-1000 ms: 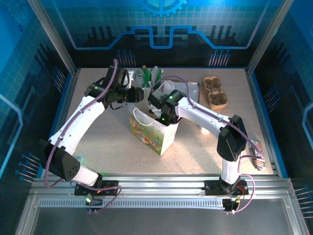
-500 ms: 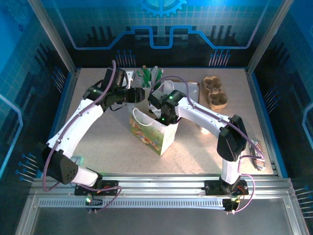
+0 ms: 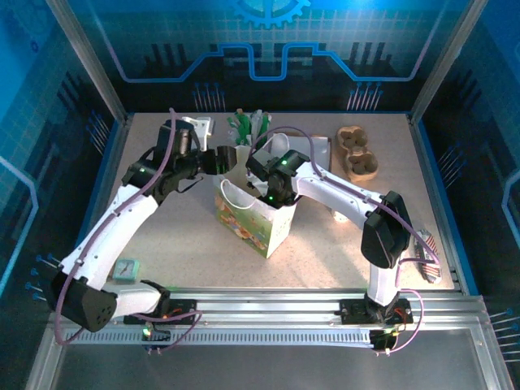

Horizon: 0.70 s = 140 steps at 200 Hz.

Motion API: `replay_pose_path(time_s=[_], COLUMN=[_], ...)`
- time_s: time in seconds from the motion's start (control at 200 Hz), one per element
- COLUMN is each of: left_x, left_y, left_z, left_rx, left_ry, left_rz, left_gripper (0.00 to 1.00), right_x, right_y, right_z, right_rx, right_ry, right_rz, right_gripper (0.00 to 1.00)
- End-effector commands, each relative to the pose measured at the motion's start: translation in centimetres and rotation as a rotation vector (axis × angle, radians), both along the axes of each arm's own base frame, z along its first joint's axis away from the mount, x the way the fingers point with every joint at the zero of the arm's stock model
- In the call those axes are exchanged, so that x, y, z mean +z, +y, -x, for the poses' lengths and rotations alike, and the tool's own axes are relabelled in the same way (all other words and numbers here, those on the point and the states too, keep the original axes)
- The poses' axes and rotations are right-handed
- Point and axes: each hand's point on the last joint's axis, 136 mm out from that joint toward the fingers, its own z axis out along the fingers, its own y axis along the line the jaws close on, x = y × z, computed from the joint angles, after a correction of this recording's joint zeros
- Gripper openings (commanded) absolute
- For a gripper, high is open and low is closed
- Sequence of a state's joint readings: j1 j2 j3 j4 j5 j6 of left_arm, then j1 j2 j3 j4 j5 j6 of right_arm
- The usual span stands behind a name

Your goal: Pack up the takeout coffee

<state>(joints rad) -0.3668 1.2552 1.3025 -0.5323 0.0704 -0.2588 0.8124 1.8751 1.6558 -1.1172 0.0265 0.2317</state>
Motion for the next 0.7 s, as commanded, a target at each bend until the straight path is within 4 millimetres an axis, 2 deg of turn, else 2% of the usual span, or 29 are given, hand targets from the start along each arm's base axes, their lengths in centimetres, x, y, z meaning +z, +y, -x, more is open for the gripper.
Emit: replay_pose_path(time_s=[0.0, 0.095, 0.275, 0.49, 0.695], left_x=[1.7, 2.1, 3.1, 4.3, 4.7], left_y=[0.3, 0.4, 1.3, 3.1, 3.8], left_z=[-0.1, 0.0, 0.5, 0.9, 1.3], left_rx=[0.012, 0.018, 0.052, 0.13, 0.151], left_ry=[-0.085, -0.106, -0.166, -0.235, -0.256], left_rz=[0.012, 0.019, 0.026, 0.031, 0.035], left_gripper=[0.74, 0.75, 0.75, 0.75, 0.75], right_x=[-6.5, -6.5, -7.8, -8.0, -8.5], right_y=[-0.2, -0.1, -0.2, -0.5, -0.5], right_z=[2.7, 2.6, 3.2, 3.6, 4.1], right_rx=[0.022, 0.023, 0.024, 0.035, 0.042], right_ry=[0.148, 0.153, 0.184, 0.165, 0.168], right_rz=[0.128, 0.129, 0.161, 0.208, 0.23], right_gripper=[0.55, 0.57, 0.58, 0.6, 0.6])
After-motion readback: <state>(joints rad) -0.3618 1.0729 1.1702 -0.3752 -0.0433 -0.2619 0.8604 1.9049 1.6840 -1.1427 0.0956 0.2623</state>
